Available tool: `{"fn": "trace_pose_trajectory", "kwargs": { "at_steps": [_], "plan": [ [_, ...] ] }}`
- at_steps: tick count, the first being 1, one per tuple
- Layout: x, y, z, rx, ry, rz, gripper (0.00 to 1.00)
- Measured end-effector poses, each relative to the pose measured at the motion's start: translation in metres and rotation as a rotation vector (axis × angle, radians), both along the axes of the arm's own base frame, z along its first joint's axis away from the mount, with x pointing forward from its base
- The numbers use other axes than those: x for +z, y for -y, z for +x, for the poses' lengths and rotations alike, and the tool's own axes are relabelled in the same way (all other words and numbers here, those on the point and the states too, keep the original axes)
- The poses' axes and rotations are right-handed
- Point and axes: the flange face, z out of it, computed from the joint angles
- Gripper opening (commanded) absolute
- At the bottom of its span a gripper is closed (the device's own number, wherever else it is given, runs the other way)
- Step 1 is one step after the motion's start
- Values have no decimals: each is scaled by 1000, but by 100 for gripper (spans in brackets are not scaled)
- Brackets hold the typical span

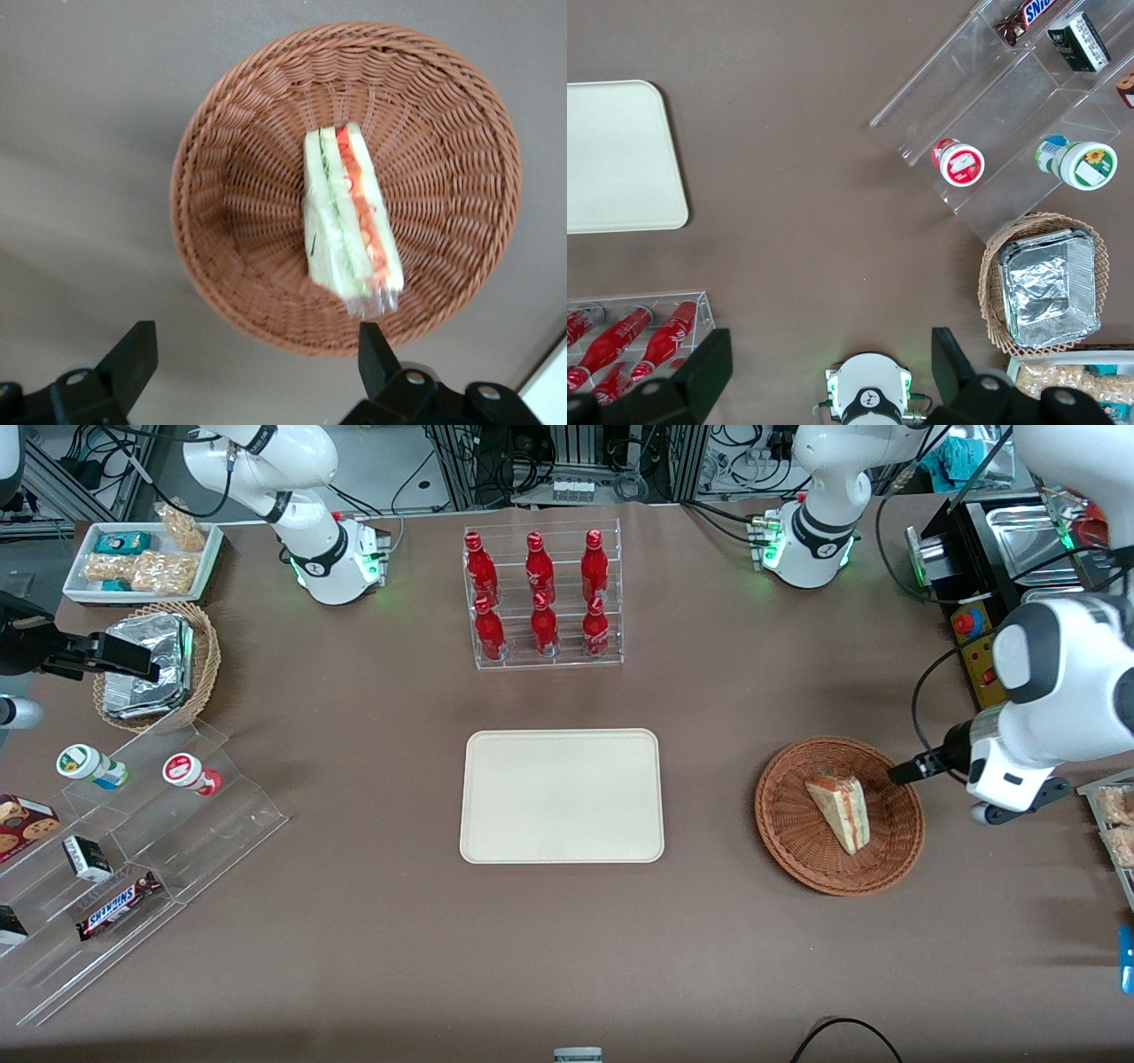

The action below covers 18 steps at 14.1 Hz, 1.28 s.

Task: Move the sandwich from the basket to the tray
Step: 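Lower the open left gripper around the sandwich and close it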

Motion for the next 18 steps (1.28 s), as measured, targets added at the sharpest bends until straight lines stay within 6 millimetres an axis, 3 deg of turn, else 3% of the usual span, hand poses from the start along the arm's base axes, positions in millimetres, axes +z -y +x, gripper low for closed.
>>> {"fn": "trace_pose_trajectory", "kwargs": {
  "at_steps": [14,18],
  "plan": [
    [-96,47,25,90,49,-74,100],
    [-99,47,25,95,45,-74,100]
  ]
}}
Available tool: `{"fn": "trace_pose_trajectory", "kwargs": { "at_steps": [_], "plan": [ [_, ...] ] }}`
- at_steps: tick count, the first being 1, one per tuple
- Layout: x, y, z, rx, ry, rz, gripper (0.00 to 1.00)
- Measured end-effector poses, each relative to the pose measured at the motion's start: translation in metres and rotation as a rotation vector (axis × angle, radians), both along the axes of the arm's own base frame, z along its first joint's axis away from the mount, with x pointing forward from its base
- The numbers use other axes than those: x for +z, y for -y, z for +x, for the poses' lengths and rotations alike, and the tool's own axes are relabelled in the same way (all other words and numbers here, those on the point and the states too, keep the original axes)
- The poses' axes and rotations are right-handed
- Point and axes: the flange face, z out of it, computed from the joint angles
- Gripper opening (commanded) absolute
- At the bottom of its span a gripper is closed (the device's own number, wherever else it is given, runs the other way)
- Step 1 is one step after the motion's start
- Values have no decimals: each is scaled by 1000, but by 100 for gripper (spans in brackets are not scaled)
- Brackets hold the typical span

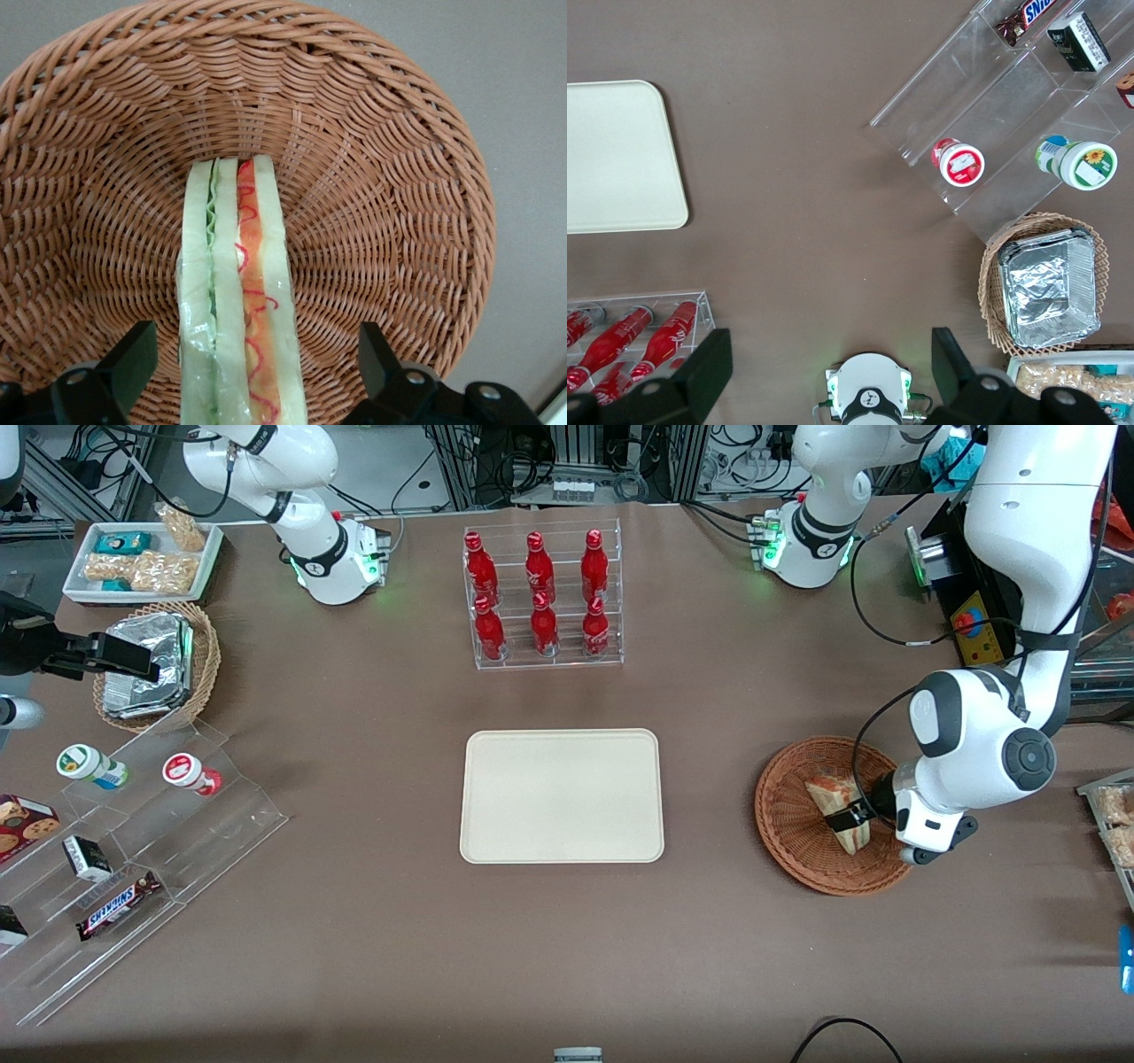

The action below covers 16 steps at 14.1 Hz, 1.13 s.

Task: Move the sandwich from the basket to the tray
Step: 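Lower the open left gripper around the sandwich and close it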

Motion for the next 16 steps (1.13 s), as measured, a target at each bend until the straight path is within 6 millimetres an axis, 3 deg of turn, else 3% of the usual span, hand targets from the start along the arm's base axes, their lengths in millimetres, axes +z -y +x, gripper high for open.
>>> {"fn": "trace_pose_trajectory", "kwargs": {
  "at_steps": [10,14,15,16],
  "plan": [
    [-13,0,-2,30,-27,1,100],
    [-29,0,-5,41,-55,-1,100],
    [-32,0,-5,49,-62,-1,89],
    [-35,0,-6,55,-68,0,65]
  ]
}}
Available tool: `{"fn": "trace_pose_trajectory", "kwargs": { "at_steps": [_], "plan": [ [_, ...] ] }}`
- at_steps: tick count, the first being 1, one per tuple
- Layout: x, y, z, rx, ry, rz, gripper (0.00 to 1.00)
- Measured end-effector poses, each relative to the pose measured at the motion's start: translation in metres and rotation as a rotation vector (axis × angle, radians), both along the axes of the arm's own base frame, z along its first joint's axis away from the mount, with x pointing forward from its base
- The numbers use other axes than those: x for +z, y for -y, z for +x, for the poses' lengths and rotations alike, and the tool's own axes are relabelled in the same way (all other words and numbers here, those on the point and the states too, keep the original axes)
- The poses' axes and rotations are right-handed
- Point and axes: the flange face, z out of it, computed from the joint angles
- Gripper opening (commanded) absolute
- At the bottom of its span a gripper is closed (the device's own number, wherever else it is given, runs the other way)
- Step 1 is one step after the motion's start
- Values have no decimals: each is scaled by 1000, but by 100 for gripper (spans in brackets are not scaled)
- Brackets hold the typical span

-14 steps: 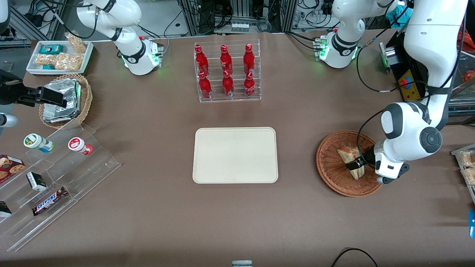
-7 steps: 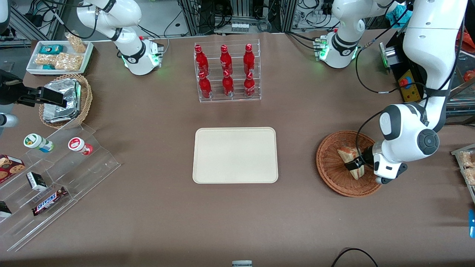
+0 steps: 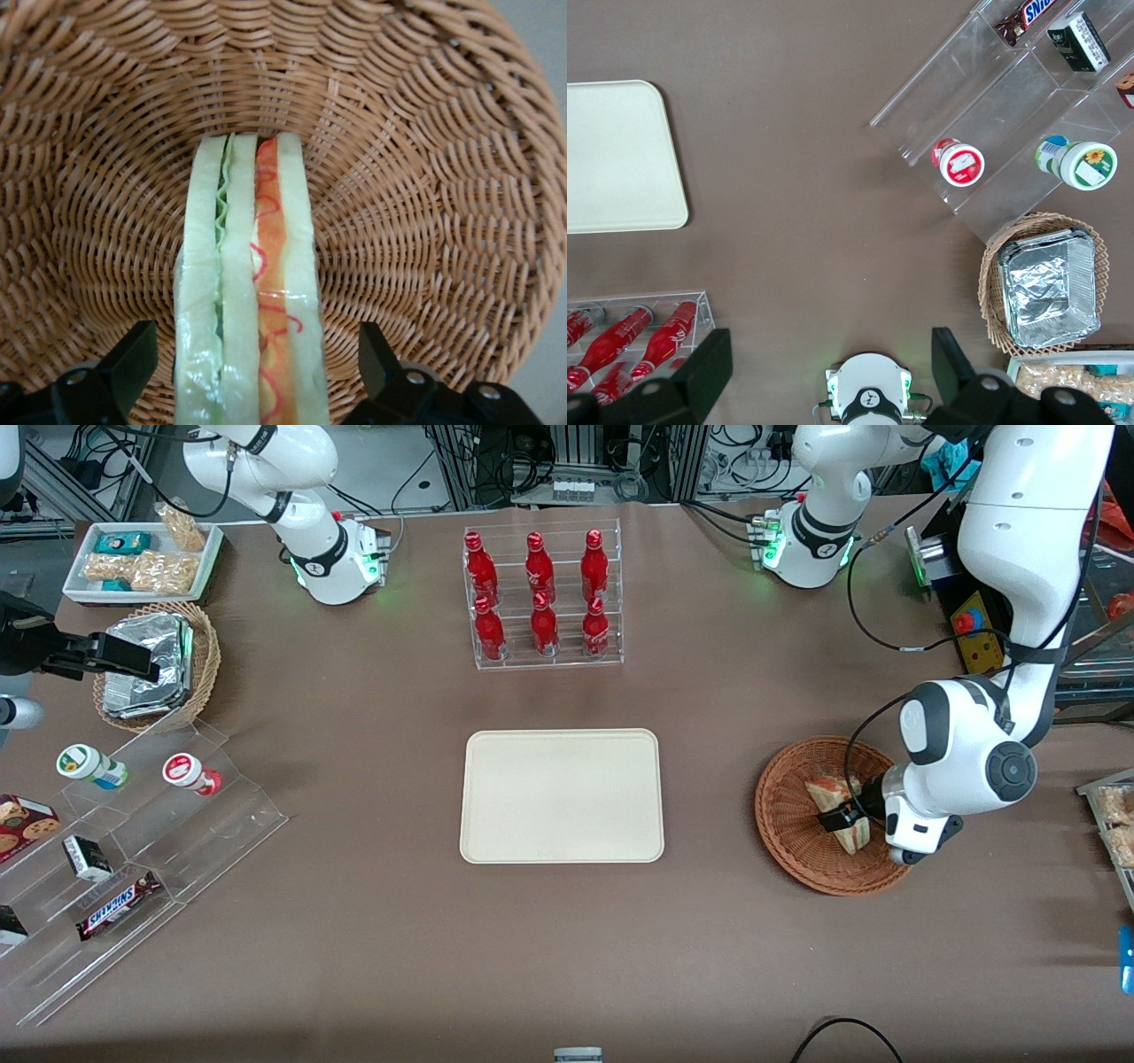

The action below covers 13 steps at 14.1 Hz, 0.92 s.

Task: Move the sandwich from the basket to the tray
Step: 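Lower the open left gripper around the sandwich and close it, then lift the sandwich and carry it toward the cream tray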

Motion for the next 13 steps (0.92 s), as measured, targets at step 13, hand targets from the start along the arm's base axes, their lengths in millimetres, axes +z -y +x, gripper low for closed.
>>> {"fn": "trace_pose_trajectory", "kwargs": {
  "at_steps": [13],
  "plan": [
    [68,168,-5,-255,127,-15,18]
  ]
}}
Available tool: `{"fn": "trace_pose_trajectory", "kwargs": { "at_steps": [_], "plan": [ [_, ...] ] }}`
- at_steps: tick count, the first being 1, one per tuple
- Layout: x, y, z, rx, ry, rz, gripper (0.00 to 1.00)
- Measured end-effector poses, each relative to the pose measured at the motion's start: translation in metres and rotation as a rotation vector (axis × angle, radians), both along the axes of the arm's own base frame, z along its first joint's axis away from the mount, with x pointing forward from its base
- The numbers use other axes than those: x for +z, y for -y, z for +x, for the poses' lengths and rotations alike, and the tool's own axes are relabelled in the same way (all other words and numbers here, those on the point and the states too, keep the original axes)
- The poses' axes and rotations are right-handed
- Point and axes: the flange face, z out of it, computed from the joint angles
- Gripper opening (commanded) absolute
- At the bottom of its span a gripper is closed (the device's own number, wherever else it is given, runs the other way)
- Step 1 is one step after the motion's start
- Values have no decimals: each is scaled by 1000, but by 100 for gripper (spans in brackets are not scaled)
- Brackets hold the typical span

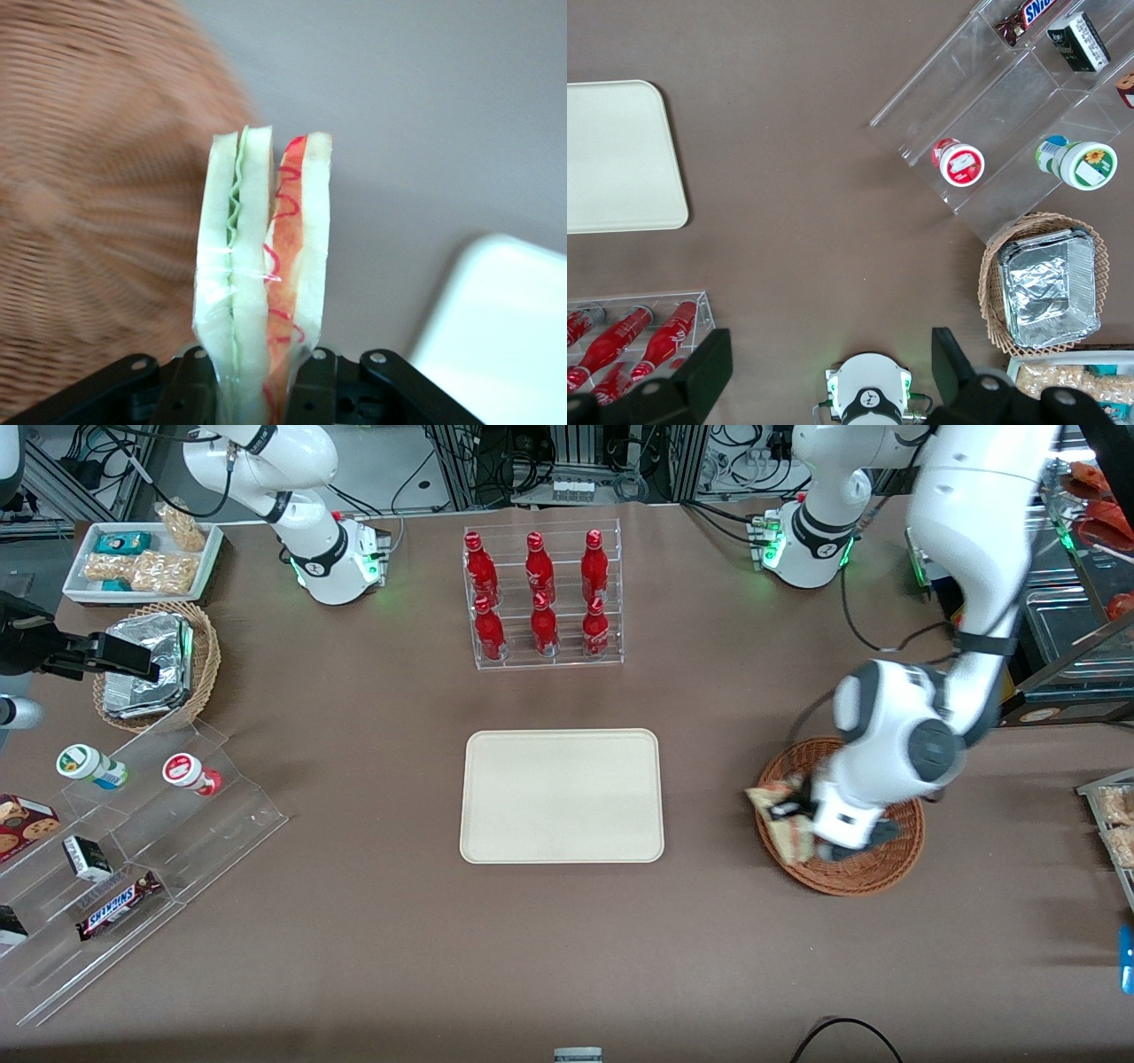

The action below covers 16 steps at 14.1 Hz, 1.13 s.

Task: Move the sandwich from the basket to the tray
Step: 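Lift the sandwich and carry it toward the cream tray, then lower the sandwich onto the tray and open the left gripper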

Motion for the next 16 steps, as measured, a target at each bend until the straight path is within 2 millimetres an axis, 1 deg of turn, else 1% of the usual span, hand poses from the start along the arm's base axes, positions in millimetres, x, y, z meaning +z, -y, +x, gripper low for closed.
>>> {"fn": "trace_pose_trajectory", "kwargs": {
  "at_steps": [2,3,4,5,6,7,9,11,12,14,15,16],
  "plan": [
    [8,80,-22,-90,15,-8,18],
    [7,121,-35,-120,15,-11,18],
    [3,158,-47,-142,11,-15,18],
    [-4,190,-59,-163,6,-14,18],
    [-13,218,-70,-183,3,-4,18],
    [-24,240,-80,-201,5,15,18],
    [-46,276,-92,-226,21,57,20],
    [-66,301,-99,-241,33,84,27],
    [-72,310,-100,-248,32,90,32],
    [-76,323,-97,-249,32,86,60],
    [-74,328,-94,-240,38,81,93],
    [-72,332,-92,-229,44,76,100]
  ]
}}
